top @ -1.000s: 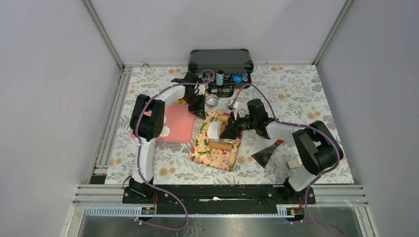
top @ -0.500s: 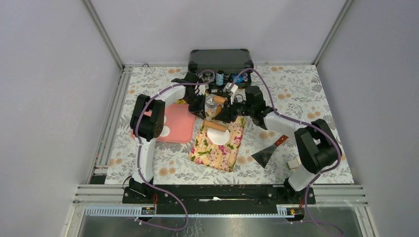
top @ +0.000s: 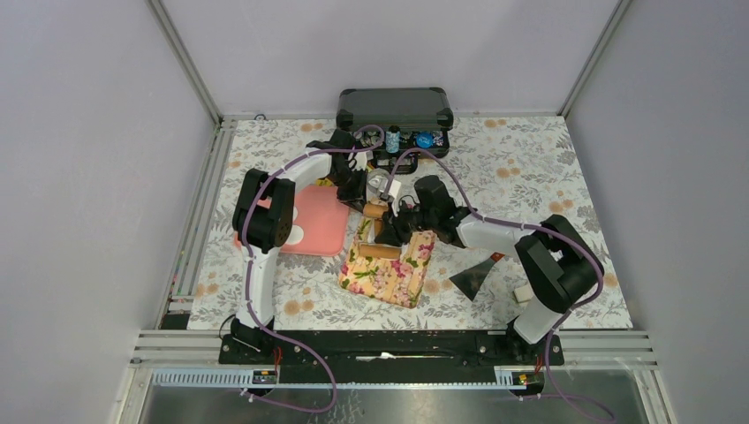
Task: Roll out the dumpling wrappers from the dough
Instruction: Flatten out the dough on the work surface.
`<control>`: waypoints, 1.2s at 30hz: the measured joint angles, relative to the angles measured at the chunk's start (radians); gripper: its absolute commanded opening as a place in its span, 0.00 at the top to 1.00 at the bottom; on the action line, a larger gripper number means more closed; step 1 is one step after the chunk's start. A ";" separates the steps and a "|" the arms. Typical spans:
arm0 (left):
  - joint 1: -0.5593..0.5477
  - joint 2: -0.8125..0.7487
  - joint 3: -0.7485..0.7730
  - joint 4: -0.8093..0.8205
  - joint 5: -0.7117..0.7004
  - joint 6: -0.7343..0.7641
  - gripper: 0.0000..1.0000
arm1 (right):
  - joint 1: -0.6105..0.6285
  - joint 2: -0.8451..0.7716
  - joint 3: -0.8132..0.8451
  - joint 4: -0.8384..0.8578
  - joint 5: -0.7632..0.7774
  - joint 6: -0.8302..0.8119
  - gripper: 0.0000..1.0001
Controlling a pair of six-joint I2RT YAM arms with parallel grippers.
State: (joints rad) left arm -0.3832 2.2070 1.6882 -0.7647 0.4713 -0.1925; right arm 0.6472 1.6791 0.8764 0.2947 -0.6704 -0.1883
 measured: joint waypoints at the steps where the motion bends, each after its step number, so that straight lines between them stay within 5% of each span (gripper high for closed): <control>1: 0.000 0.000 0.000 0.000 0.000 0.000 1.00 | 0.004 -0.007 -0.006 -0.005 0.002 -0.010 1.00; 21: -0.002 -0.002 -0.002 0.002 0.000 0.000 1.00 | 0.043 -0.128 -0.067 -0.137 -0.029 -0.047 1.00; 26: -0.002 -0.002 -0.002 0.002 0.001 0.000 1.00 | -0.035 -0.180 -0.056 -0.106 -0.064 0.004 1.00; 36: -0.002 -0.002 -0.002 0.002 0.003 0.000 1.00 | -0.150 -0.011 -0.028 0.014 -0.069 -0.032 1.00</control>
State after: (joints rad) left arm -0.3851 2.2051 1.6859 -0.7624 0.4744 -0.1921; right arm 0.4976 1.6680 0.8486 0.3092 -0.7391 -0.2203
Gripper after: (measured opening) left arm 0.032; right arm 0.340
